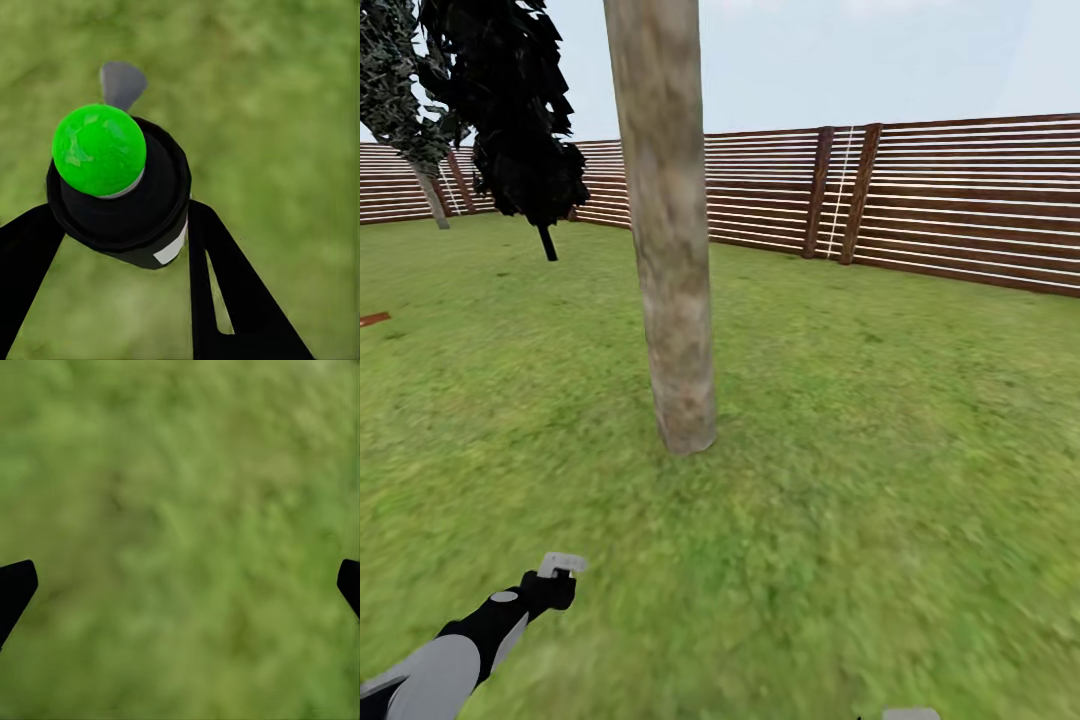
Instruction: In the garden, pick up the pesticide atomizer on the floor and spray pesticide onto both trees until each tree trunk is fully covered.
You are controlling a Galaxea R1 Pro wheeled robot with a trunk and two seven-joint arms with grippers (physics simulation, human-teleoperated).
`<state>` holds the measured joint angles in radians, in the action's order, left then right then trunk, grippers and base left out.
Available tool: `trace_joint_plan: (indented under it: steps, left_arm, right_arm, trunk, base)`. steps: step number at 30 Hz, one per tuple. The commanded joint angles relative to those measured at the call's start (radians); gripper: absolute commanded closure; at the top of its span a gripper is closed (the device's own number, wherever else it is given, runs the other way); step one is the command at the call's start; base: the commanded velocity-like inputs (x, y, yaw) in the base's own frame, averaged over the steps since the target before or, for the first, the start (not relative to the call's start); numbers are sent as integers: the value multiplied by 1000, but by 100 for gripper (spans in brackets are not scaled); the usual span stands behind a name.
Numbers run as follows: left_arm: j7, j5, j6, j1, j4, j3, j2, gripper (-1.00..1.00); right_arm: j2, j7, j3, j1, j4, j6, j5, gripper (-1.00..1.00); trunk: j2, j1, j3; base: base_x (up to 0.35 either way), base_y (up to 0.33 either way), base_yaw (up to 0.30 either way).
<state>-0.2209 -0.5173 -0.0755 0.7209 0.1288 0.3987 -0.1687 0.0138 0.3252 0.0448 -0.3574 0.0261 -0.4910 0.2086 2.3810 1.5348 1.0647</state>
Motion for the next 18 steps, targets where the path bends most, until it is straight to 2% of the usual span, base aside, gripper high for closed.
trace_joint_plan:
  steps: [1,10,15,18]
  left_arm:
    - [0,0,0,0,0,0,0,100]
    - [-2,-1,3,0,50,-8,2,100]
    - [0,0,10,0,56,-1,0,100]
    - [0,1,11,0,69,1,2,100]
  right_arm:
    - [0,0,0,0,0,0,0,-100]
    - [4,0,4,0,9,-2,-2,-100]
    - [4,-2,-3,0,119,-3,-1,-100]
    - [0,-3,-7,0,130,-4,1,-100]
  trunk:
    - [0,0,0]
    - [0,0,0]
    - [0,0,0]
    - [0,0,0]
  base:
    - [309,-64,0]
    - [61,-8,0]
    - [283,-3,0]
    - [313,-83,0]
